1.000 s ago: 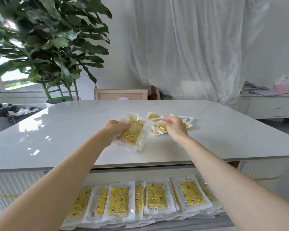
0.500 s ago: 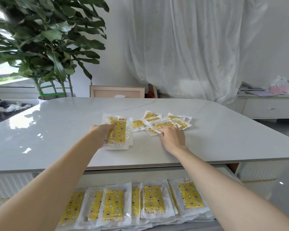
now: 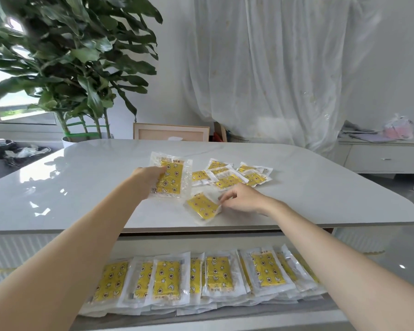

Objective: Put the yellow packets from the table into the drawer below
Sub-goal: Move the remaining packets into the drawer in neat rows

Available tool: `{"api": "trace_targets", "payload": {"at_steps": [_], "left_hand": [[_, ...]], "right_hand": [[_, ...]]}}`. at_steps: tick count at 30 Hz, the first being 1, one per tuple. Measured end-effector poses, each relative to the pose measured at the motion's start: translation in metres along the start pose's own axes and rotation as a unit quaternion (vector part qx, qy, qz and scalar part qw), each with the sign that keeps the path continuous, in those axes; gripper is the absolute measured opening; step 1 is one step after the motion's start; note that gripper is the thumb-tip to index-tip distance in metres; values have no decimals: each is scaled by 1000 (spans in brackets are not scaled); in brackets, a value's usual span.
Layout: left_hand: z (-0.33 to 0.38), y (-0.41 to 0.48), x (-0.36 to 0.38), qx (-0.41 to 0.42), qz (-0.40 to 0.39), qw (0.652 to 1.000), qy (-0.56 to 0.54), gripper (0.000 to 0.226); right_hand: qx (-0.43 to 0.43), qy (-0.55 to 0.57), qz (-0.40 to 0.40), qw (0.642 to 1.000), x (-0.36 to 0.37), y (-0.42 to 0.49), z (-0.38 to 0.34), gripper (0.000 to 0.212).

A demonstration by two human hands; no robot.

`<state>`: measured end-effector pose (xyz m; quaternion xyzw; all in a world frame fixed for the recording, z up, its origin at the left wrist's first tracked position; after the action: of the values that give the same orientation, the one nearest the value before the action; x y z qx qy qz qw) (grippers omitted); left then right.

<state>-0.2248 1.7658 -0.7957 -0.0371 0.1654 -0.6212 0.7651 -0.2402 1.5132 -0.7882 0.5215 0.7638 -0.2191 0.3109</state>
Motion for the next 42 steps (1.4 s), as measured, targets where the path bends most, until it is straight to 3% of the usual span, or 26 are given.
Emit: {"api": "trace_targets", "payload": {"at_steps": [2,8,13,18,24,29,33,37,42], "left_hand": [[8,-21,1,5,-5,1000,-10,16],[17,-49,18,2,-45,999,-15,29],[14,-49,22,-1,-46,999,-13,27],[10,-53,28,-2,-46,999,6,28],[9,-61,24,3,-40,999,13,25],[9,-77,28,-3,-58,998,21,16],[11,-88,31,13,-90,993,74,17],[5,-106,43,12,-170,975,144,20],[-11,-131,67,33,-267,925,269,34]], "right_hand": [[12,0,-11,1000,-1,-8,5,15],[24,18,19,999,-3,-18,-3,28],[50,-45,-53,996,30,-16,-17,83],[102,-43,-59,992,30,-11,-16,105],[118,-5,-30,993,25,-16,-14,91],[136,147,-71,977,30,-30,-17,36],[147,183,-146,961,31,-53,-15,37],[165,109,-213,957,32,-85,5,39],[225,69,-226,945,26,-114,54,26]]}}
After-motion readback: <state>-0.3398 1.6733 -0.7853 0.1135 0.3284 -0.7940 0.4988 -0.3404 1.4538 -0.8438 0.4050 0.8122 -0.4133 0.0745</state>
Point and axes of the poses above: each hand's wrist, its own y-axis towards the middle knuckle, its own x-axis out of the palm, z = x × y, the point moved 9 cm from there along y, towards the middle knuckle, and after that the axes turned 8 degrees about y, right-handed, at the moved point
